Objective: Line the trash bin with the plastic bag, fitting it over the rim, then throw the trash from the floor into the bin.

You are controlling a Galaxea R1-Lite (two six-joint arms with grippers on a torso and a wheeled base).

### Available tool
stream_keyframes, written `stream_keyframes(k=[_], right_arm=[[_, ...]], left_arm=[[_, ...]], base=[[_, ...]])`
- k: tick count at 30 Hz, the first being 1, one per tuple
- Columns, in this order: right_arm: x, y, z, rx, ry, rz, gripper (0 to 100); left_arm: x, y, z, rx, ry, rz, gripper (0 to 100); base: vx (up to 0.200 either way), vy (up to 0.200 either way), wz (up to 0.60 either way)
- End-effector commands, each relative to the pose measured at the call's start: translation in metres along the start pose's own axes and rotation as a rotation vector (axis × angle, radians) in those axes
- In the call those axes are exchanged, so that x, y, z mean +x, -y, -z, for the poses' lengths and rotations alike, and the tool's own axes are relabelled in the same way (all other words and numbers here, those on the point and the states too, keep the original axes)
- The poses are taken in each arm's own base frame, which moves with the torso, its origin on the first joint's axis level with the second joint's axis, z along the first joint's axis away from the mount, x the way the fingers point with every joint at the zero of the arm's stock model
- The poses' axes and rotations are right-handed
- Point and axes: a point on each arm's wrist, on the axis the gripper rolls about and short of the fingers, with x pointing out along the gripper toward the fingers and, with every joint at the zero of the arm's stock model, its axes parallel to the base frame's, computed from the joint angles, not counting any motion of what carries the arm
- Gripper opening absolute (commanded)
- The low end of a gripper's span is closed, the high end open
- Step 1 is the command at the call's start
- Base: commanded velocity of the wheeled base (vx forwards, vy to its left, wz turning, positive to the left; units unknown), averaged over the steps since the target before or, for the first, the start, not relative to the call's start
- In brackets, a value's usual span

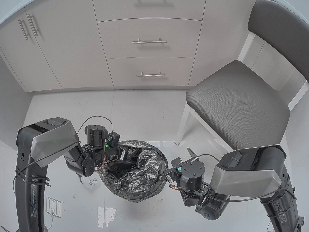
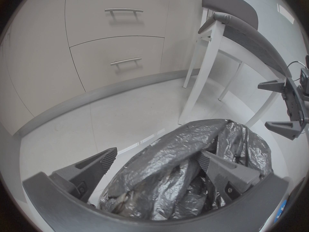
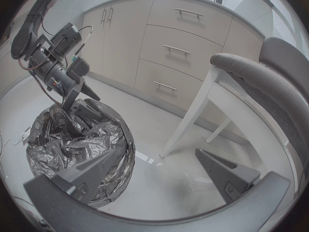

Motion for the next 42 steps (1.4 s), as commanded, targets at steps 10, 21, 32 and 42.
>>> stream_keyframes(k=[10, 21, 32, 42], right_arm=[[0.001, -0.001, 0.001, 0.007, 0.009, 0.002, 100], [0.001, -0.002, 0.004, 0.002, 0.004, 0.0, 100], [0.001, -0.004, 0.008, -0.006, -0.004, -0.004, 100], [0.001, -0.004, 0.009, -0.008, -0.007, -0.003, 100]], left_arm=[[0.021, -0.022, -0.029, -0.05, 0.053, -0.084, 100], [0.025, -0.016, -0.034, -0.043, 0.066, -0.09, 100], [0.052, -0.028, -0.036, -0.048, 0.083, -0.186, 100], [0.063, -0.028, -0.024, -0.116, 0.044, -0.179, 100]], base=[[0.0, 0.0, 0.0], [0.0, 0.0, 0.0], [0.0, 0.0, 0.0], [0.0, 0.0, 0.0]])
